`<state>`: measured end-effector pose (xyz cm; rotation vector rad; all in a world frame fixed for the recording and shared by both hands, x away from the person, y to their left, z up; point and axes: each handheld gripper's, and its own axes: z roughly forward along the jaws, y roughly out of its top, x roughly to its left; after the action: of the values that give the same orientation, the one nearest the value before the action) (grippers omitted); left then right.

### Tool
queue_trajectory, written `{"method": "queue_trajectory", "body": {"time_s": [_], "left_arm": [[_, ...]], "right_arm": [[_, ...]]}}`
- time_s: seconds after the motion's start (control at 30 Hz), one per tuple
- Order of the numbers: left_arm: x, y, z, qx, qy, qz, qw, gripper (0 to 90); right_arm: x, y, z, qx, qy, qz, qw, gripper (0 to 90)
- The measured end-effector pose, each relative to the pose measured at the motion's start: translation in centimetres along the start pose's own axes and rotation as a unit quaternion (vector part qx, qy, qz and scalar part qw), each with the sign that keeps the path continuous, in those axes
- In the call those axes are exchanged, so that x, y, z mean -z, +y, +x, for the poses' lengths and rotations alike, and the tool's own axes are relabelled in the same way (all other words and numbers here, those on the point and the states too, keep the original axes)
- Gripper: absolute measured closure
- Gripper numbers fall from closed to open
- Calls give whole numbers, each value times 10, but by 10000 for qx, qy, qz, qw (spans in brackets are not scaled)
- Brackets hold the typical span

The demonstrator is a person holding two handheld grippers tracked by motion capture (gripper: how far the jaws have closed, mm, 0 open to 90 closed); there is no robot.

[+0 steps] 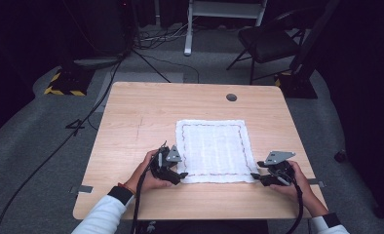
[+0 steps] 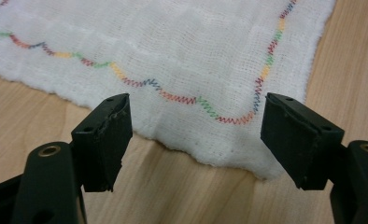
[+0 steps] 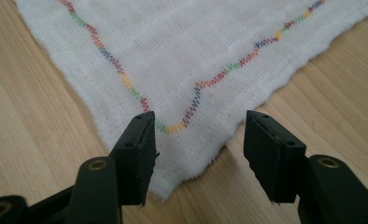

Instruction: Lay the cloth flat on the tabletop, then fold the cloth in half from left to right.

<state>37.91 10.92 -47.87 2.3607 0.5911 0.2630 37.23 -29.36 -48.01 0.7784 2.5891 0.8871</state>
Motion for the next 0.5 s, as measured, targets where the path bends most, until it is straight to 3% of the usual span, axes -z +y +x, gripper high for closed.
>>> {"method": "queue_trajectory", "body": {"time_s": [0.17, 0.3, 0.5], "left_arm": [[4, 0, 7, 15, 132, -76, 9999, 245], [8, 3, 15, 140, 214, -157, 9995, 237], [8, 9, 37, 282, 447, -251, 9983, 237]], "right_arm": [[2, 9, 4, -43, 53, -182, 9998, 386], [-2, 17, 14, 132, 111, -211, 9996, 363], [-3, 32, 23, 177, 147, -388, 9990, 358]]}}
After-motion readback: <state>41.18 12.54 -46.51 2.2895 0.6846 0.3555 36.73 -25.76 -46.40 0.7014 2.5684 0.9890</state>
